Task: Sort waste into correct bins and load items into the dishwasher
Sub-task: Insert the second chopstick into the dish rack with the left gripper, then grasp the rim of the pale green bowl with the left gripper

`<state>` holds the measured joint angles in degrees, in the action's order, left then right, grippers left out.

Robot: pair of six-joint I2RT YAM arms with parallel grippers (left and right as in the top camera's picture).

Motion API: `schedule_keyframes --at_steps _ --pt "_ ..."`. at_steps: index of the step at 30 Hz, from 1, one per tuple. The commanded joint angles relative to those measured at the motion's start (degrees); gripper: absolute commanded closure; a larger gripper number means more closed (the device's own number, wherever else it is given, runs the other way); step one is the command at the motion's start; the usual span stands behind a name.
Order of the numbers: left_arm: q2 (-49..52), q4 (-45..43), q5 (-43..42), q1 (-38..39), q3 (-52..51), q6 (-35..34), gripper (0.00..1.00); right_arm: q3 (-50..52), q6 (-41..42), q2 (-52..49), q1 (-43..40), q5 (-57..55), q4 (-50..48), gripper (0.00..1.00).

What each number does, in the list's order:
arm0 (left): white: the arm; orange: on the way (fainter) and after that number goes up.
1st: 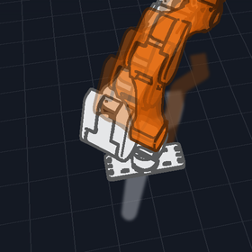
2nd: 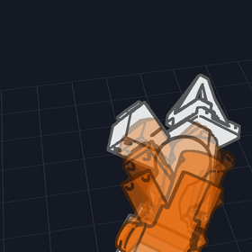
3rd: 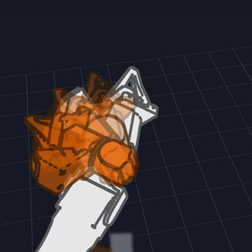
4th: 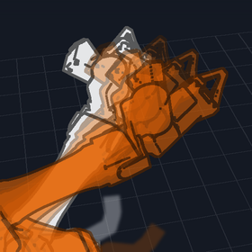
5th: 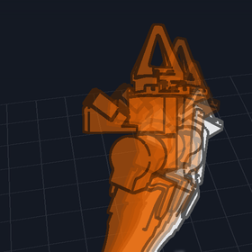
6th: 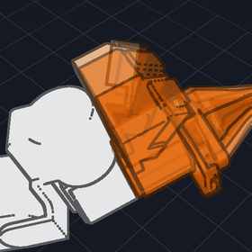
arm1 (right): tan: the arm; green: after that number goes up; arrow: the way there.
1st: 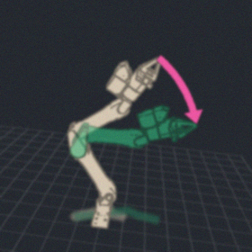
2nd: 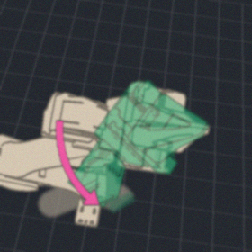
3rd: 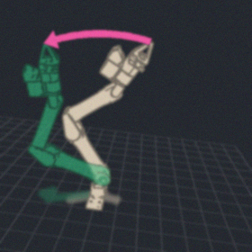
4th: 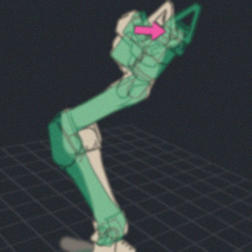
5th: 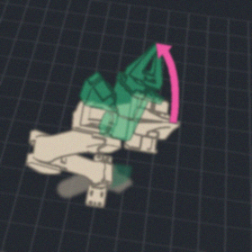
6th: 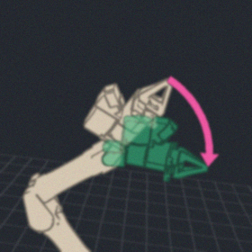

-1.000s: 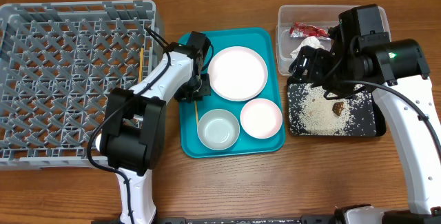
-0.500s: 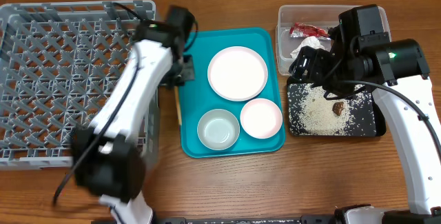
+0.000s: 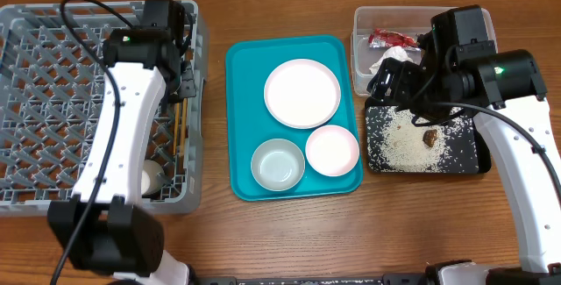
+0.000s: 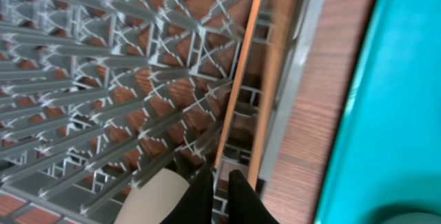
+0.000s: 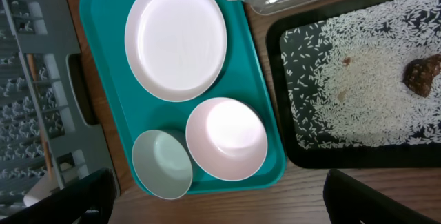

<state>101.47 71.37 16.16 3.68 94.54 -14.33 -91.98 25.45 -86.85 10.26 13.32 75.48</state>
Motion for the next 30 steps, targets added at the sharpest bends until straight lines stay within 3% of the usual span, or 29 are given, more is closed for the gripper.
schedule_keyframes --at_steps 1,5,12,17,22,28,30 --pt "3.48 -1.18 -0.11 -0.81 -2.40 4.11 0.90 -0.92 -0.35 0.07 0.00 0.28 -0.31 0.02" --pt "5.53 -1.90 -0.90 -1.46 -2.51 4.28 0.93 -0.92 -0.35 0.07 0.00 0.28 -0.33 0.03" --pt "3.91 1.36 -5.97 -1.40 1.57 4.31 0.90 -0.92 -0.35 0.07 0.00 0.28 -0.35 0.03" --pt "-0.66 4.81 -16.17 2.03 7.89 5.60 0.80 -0.92 -0.35 0.07 0.00 0.28 -0.35 0.02" --pt "-5.79 5.29 -15.56 11.80 8.33 3.54 0.62 -0.92 -0.33 0.07 0.00 0.28 -0.07 0.02" --pt "-5.27 8.76 -15.96 18.40 2.60 -2.69 0.63 -0.92 -0.33 0.07 0.00 0.28 0.57 0.00" --pt "-5.27 7.15 -16.24 18.84 -1.95 -2.40 0.57 -0.92 -0.33 0.07 0.00 0.28 0.83 0.00"
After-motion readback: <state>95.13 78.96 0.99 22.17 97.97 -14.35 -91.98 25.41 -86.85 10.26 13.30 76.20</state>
